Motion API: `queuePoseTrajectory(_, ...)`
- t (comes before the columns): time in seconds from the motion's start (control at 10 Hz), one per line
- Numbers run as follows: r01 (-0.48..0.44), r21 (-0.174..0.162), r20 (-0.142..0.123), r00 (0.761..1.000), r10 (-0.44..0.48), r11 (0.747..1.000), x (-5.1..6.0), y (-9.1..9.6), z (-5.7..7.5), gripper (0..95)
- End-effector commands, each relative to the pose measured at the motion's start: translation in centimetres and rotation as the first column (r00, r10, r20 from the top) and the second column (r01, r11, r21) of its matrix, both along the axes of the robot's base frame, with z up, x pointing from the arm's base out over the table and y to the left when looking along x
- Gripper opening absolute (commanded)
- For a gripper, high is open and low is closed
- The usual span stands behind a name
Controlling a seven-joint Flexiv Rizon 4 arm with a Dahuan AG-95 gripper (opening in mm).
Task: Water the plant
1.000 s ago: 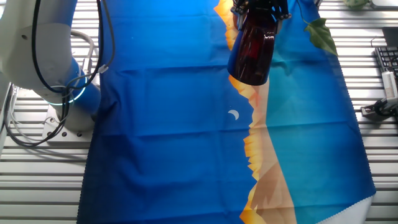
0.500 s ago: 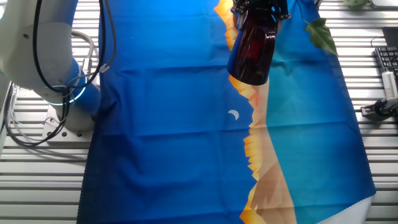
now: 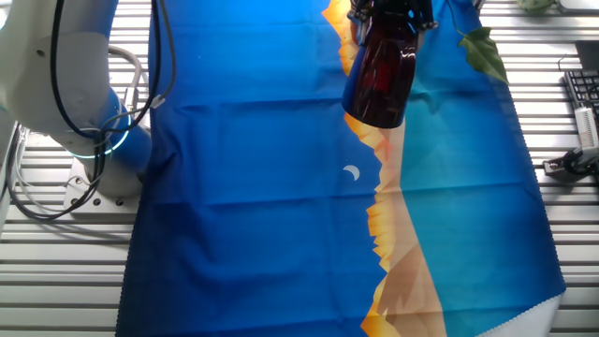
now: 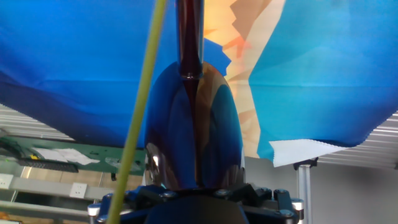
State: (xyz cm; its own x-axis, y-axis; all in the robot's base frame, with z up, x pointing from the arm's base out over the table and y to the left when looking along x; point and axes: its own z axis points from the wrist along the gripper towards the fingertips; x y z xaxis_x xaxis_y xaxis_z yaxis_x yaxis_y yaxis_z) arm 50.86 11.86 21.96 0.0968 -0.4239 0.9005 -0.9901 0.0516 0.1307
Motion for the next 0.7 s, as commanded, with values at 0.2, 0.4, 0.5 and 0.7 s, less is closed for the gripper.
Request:
queuePoseTrajectory(0.2,-0.001,-0.007,-0.007,1.0,0.001,1.0,0.08,0.15,0.13,0.0)
queuePoseTrajectory(0.4,-0.006,-0.015,-0.012,1.0,0.006,1.0,0.09,0.16,0.14,0.0)
queuePoseTrajectory(0.5,-0.009,-0.018,-0.016,1.0,0.009,1.0,0.1,0.17,0.14,0.0)
queuePoseTrajectory(0.7,-0.013,-0.031,-0.024,1.0,0.012,0.999,0.17,0.24,0.19,0.0)
